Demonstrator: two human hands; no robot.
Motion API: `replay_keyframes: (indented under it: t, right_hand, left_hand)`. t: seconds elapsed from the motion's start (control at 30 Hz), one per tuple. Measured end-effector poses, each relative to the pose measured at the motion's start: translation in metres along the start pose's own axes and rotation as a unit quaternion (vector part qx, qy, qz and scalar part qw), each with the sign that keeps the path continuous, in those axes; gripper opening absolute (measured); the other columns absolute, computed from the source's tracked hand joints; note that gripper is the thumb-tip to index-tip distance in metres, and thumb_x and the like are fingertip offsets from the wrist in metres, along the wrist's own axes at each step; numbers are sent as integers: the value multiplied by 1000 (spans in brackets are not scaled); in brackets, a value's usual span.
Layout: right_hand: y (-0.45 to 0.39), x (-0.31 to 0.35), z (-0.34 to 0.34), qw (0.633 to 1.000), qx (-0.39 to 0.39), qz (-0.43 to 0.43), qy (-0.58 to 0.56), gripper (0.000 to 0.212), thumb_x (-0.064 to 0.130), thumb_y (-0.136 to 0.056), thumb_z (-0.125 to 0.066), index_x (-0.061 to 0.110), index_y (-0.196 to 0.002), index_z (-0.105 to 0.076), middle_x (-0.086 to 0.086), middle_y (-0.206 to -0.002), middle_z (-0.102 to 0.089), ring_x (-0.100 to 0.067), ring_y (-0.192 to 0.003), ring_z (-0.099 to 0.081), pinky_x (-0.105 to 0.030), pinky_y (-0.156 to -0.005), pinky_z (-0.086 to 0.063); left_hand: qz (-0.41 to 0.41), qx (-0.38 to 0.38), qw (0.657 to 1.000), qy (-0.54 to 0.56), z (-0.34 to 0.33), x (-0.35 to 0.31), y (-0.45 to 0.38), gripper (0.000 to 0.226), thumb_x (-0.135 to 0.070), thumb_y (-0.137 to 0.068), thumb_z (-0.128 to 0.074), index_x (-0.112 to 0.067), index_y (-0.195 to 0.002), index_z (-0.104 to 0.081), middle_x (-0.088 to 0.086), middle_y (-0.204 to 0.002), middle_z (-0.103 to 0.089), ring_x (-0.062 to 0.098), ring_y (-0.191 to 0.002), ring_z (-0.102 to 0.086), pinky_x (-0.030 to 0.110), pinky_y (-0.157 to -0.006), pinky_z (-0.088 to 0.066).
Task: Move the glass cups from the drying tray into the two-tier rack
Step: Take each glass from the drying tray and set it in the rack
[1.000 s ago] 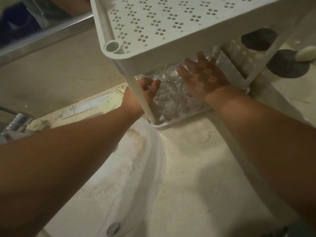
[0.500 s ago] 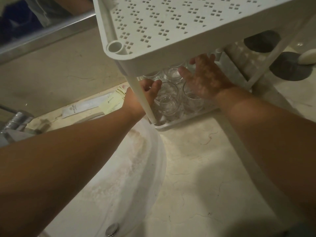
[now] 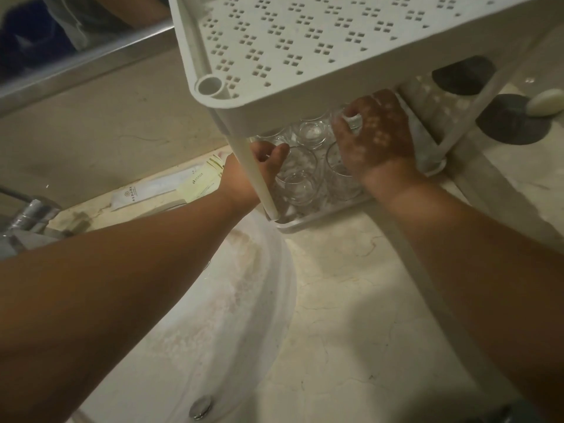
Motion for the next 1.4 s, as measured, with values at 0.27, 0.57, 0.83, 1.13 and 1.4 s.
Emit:
replay_keyframes:
  t: [0.27,0.57,0.83,1.13,1.4]
  right_hand:
    - [58,4,-18,994,101,-34,-6,73,66,-73,-69,43,-137,-43,4,-161,-5,-26,-147,-16,-40,-113,-35]
    - [63,8,-30,996,85,22,26,69,40,-74,-80,44,-134,-46,-1,-161,-1,-31,-142,-14,-34,-108,-37]
    - [59,16,-39,996,80,26,23,67,39,-76,-79,46,-133,-46,4,-162,-1,-28,-143,-12,-33,-105,-37]
    - [50,25,-45,996,72,37,46,67,38,-79,-77,45,-137,-45,-1,-163,-2,-31,-143,-14,-38,-108,-39]
    - [49,28,-49,995,88,51,22,72,33,-80,-77,43,-141,-40,1,-163,2,-31,-147,-8,-43,-113,-34]
  left_hand:
    - [12,-2,999,36,8,-4,4,26,-54,-81,-66,-41,-60,-70,-17,-57,-63,14,-66,-62,43,-75,-55]
    - [68,76,974,200,11,5,25,16,-28,-88,-77,-13,-84,-73,6,-81,-63,13,-62,-61,23,-54,-49]
    - [96,15,979,179,17,13,26,17,-25,-89,-73,-9,-94,-74,4,-75,-65,12,-64,-64,23,-57,-52]
    - [79,-12,981,179,24,16,29,13,-27,-89,-76,-17,-92,-69,4,-86,-70,21,-79,-70,35,-69,-61]
    - [106,-20,982,155,22,18,29,22,-23,-89,-70,-13,-107,-64,3,-82,-67,17,-69,-68,41,-72,-62]
Point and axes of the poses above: each hand's wrist, its own y-axis away from the middle knuckle, its own z-axis out of the back of the hand, x = y × z, the point moved 7 cm from there along -y, towards the middle knuckle
